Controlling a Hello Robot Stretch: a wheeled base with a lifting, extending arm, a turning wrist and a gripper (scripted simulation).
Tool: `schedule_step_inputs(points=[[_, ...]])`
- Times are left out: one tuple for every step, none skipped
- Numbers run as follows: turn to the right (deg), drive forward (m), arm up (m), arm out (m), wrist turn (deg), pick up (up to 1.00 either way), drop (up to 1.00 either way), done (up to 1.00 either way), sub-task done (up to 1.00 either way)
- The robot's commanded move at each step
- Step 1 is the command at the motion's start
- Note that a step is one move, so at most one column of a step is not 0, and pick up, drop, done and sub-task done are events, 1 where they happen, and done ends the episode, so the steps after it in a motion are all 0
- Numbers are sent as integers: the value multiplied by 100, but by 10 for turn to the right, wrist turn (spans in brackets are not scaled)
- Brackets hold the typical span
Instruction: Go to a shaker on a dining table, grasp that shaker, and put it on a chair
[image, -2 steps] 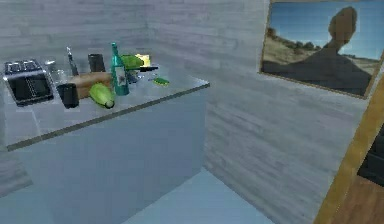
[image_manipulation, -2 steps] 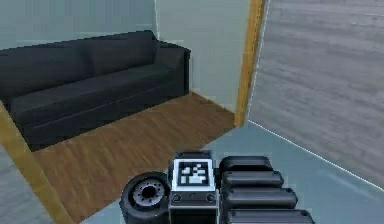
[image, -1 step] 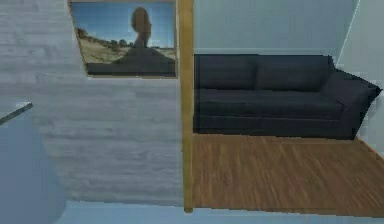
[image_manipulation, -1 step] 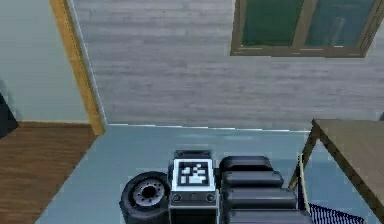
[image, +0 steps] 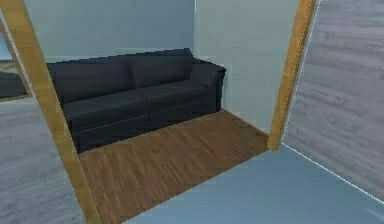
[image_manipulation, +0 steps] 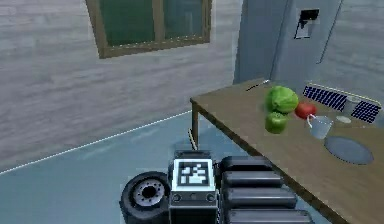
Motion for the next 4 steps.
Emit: schedule_step_inputs(points=[[0,20,0,0,0,0,0,0,0],[450,0,0,0,0,0,0,0,0],[60,0,0,0,0,0,0,0,0],[0,25,0,0,0,0,0,0,0]])
